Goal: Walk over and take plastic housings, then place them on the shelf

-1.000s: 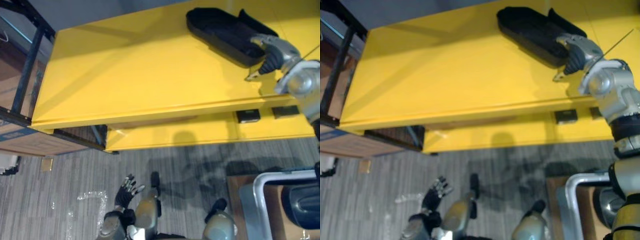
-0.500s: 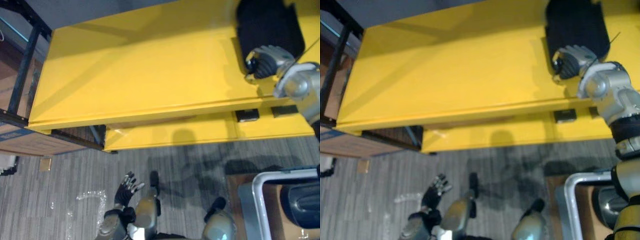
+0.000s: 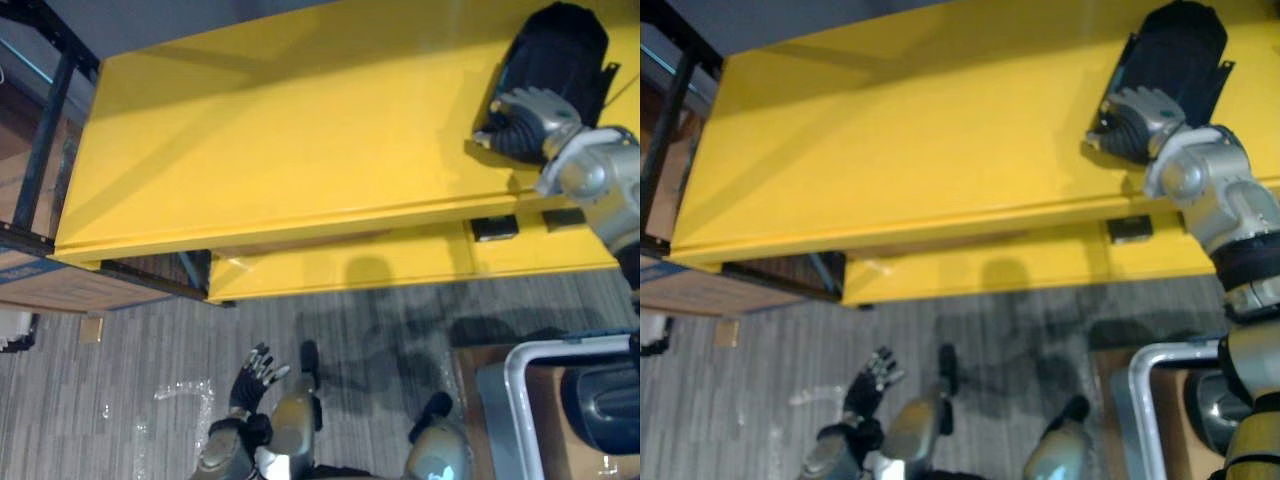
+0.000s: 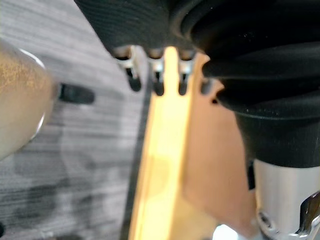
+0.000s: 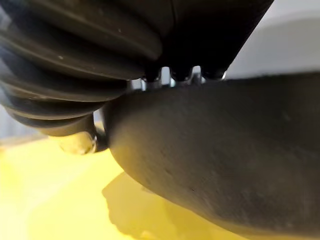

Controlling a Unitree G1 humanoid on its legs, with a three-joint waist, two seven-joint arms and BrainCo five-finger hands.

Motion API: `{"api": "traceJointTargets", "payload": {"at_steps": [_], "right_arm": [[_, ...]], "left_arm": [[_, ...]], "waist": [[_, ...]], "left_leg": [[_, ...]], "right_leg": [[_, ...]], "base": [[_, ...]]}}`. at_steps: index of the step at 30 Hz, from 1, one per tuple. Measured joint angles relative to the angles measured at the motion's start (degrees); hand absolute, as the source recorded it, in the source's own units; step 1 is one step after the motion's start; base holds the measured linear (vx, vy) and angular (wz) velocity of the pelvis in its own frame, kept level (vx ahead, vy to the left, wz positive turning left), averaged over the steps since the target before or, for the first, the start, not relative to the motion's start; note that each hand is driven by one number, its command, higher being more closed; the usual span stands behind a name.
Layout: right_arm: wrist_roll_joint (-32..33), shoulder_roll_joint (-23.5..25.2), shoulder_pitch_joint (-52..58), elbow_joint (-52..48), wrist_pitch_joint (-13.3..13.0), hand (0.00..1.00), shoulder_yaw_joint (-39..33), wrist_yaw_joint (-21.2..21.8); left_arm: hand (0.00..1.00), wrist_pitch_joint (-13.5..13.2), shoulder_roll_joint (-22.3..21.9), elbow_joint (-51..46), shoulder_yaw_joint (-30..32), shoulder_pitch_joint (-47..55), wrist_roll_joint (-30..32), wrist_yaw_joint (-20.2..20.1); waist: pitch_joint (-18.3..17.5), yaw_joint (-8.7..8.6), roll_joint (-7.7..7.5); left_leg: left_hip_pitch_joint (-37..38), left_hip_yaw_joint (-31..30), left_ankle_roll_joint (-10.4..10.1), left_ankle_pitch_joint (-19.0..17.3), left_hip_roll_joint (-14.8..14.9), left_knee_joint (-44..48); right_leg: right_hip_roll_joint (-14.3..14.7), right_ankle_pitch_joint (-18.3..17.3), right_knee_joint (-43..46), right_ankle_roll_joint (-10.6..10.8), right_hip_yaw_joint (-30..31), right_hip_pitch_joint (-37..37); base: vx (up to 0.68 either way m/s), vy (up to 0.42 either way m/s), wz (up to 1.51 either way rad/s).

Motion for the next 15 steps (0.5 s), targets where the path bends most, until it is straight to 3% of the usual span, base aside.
{"api": "traceJointTargets", "payload": {"at_steps": [8, 12, 15], "right_arm": [[-1.0, -0.5, -2.0, -1.9, -7.7, 1.00, 4.1, 0.2], [-1.3, -1.1, -3.5, -1.9, -10.0, 1.00, 6.2, 0.1], [-4.8, -2.4, -3.8, -2.1, -12.0, 1.00, 7.1, -0.9]], "left_arm": [[0.00, 0.0, 0.0, 0.0, 0.5, 0.0, 0.0, -0.6], [0.00, 0.0, 0.0, 0.0, 0.9, 0.0, 0.0, -0.8], [0.00, 0.0, 0.1, 0.0, 1.1, 0.0, 0.0, -1.2]], "waist": [[0.1, 0.02, -0.12], [0.2, 0.42, -0.33], [0.5, 0.96, -0.72]], "left_leg": [[0.0, -0.1, 0.0, 0.0, 0.0, 0.0], [-0.2, -0.2, 0.0, 0.0, 0.0, 0.0], [-0.2, -0.3, 0.0, 0.0, 0.0, 0.0]], "right_leg": [[0.0, 0.0, 0.1, 0.0, 0.0, 0.0], [0.0, 0.0, 0.1, 0.0, -0.2, 0.0], [0.0, 0.0, 0.0, 0.0, -0.5, 0.2]], "base": [[0.00, -0.004, 0.00], [0.00, 0.000, 0.00], [0.00, 0.000, 0.03]]}}
